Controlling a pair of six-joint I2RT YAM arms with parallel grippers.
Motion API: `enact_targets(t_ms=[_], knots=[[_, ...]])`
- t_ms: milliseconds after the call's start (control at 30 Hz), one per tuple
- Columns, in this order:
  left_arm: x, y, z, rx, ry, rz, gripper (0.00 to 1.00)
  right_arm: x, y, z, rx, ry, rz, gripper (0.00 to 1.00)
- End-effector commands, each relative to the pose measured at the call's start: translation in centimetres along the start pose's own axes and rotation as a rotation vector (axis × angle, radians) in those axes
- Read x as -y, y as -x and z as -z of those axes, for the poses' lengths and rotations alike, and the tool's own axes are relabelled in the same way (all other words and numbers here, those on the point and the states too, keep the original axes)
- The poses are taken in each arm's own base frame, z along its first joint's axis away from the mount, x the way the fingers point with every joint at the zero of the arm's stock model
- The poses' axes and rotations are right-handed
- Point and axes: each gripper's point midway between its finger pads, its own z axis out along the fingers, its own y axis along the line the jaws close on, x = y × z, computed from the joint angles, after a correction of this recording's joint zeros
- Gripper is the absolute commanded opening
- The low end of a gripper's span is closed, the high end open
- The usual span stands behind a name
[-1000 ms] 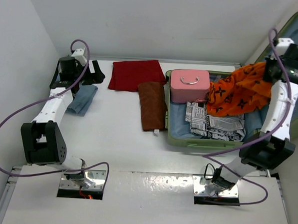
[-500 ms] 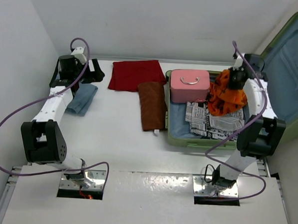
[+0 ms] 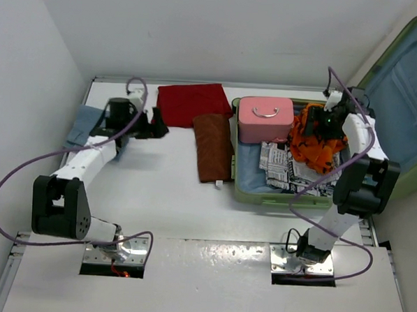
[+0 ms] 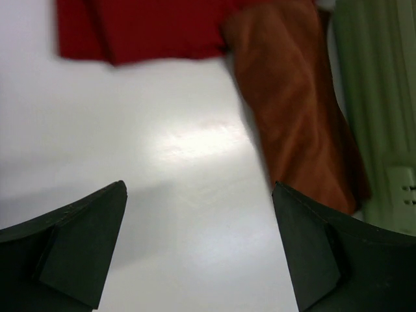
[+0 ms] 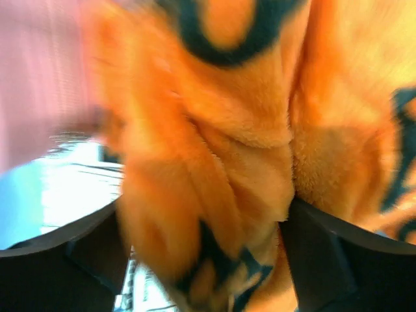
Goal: Pack the luggage
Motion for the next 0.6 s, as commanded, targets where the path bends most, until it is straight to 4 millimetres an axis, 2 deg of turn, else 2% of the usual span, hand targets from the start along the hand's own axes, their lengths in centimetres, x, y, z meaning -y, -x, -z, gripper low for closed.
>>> enact_targets(t_ms=[0,33,67,133,167,200,267,300,333,367,433,467,500,533,567], knots=[[5.4,-1.4,0.0,-0.004,-0.069,0.029,0.99,-3.5,7.7,7.6,0.291,0.112,0.087,0.9],[6.0,-2.1,-0.5,-0.021,-0.064,0.028,0.99,-4.3,9.0,10.3,0.364,0.12,0.109,0.93],[6.2,-3.6,-1.4,-0.06,-0.031,0.069,0.99,-5.1,9.7,11.3,0.4,0.15,0.124,0.96],[8.0,-4.7,-2.8,-0.098,-0.007,0.05,0.99,-6.3,10.9,14.5,0.495,0.169,0.162,0.99],[8.3,-5.5,-3.4,-0.128,0.019,0.058,0.99,-6.9,11.5,15.4,0.527,0.184,0.181,0.99],[9.2,-6.2,-5.0,-0.155,0.042,0.068,0.99,-7.3,11.6,16.4,0.547,0.185,0.192,0.99],[9.5,-7.2,-6.5,-0.191,0.098,0.081,0.99,-7.7,11.8,18.1,0.585,0.178,0.207,0.99],[10.2,-6.5,-7.4,-0.18,0.109,0.089,0.99,-7.9,11.6,18.2,0.575,0.188,0.168,0.99],[9.4,-8.4,-9.0,-0.23,0.161,0.096,0.99,-7.9,11.5,18.5,0.58,0.183,0.174,0.99],[10.2,-8.2,-9.9,-0.234,0.158,0.115,0.99,-8.1,11.1,19.3,0.583,0.18,0.174,0.99],[9.9,-8.8,-11.4,-0.248,0.182,0.134,0.99,-8.0,10.6,19.4,0.575,0.174,0.176,0.99],[9.3,-9.8,-12.5,-0.266,0.213,0.139,0.99,-8.2,10.2,20.2,0.588,0.166,0.182,0.99],[9.5,-10.2,-13.0,-0.275,0.222,0.14,0.99,-8.1,10.0,20.1,0.582,0.163,0.184,0.99],[9.8,-9.4,-13.8,-0.255,0.223,0.15,0.99,-8.1,9.8,20.6,0.591,0.154,0.185,0.99],[9.8,-9.6,-14.2,-0.257,0.241,0.14,0.99,-8.1,9.2,20.6,0.583,0.151,0.181,0.99]])
